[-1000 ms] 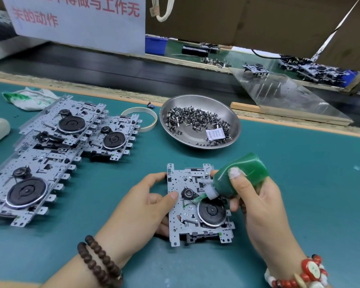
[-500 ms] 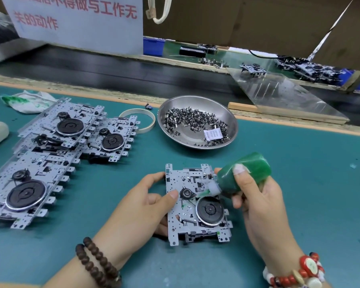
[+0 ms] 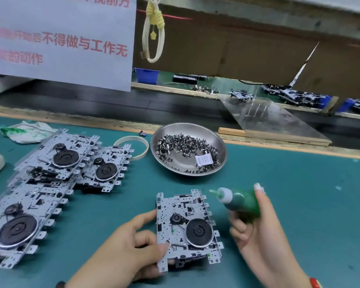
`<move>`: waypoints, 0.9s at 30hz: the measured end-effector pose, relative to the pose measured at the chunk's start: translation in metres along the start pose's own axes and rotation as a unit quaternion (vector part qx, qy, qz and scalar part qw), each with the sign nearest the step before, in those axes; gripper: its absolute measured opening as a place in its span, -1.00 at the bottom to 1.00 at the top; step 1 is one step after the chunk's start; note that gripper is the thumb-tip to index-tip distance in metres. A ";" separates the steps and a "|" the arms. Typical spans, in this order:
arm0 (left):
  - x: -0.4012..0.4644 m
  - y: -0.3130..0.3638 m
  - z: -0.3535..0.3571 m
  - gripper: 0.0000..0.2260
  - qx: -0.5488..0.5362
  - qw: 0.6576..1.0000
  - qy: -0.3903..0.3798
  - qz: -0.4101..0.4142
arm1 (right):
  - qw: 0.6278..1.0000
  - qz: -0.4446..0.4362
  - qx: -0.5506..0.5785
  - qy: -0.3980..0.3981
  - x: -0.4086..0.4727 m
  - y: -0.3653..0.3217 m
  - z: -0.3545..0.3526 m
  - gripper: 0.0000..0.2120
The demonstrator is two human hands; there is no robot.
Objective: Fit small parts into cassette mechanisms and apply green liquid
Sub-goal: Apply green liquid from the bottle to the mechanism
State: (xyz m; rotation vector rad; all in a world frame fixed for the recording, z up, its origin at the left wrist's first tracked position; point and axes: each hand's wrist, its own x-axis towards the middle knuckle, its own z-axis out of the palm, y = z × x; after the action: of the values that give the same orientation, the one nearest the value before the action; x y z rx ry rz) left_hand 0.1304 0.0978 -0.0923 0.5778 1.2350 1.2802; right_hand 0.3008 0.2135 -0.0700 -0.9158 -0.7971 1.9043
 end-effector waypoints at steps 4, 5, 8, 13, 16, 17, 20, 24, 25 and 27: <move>-0.003 0.015 -0.005 -0.44 -0.069 0.997 -0.026 -0.017 | 0.991 0.053 0.105 -0.062 0.002 -0.011 -0.006 -0.44; -0.003 0.020 -0.008 -0.39 -0.064 0.997 -0.030 -0.013 | 0.990 0.049 0.103 -0.085 0.002 -0.014 -0.010 -0.36; 0.001 0.036 -0.013 -0.39 -0.036 0.999 -0.025 0.022 | 0.993 0.010 -0.021 -0.117 0.003 -0.018 -0.026 -0.39; 0.013 0.050 -0.015 -0.50 -0.063 0.995 0.014 0.076 | 0.905 -0.105 -0.402 -0.097 0.011 -0.013 -0.042 -0.52; 0.025 0.057 -0.005 -0.53 -0.088 0.992 0.021 0.085 | 0.871 -0.108 -0.470 -0.090 0.018 -0.011 -0.053 -0.55; 0.029 0.060 0.001 -0.53 -0.095 0.992 0.020 0.082 | 0.891 -0.099 -0.436 -0.078 0.020 -0.009 -0.048 -0.60; 0.041 0.068 0.022 -0.50 -0.100 0.993 0.008 0.070 | 0.917 -0.125 -0.351 0.140 0.018 0.012 -0.018 -0.62; 0.057 0.078 0.046 -0.57 -0.106 0.991 0.011 0.082 | 0.879 -0.246 -0.307 0.271 0.029 0.007 0.002 -0.82; 0.062 0.080 0.052 -0.58 -0.104 0.991 0.009 0.083 | 0.872 -0.223 -0.367 0.234 0.027 0.005 -0.009 -0.82; 0.073 0.084 0.060 -0.64 -0.097 0.992 0.002 0.082 | 0.855 -0.197 -0.461 0.134 0.031 0.011 -0.021 -0.84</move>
State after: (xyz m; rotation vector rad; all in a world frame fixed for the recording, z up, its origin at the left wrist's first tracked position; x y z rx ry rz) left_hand 0.1395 0.2053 -0.0254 0.5439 1.0696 1.5205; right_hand 0.3020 0.2399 -0.0992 -1.3981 -1.6246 0.9445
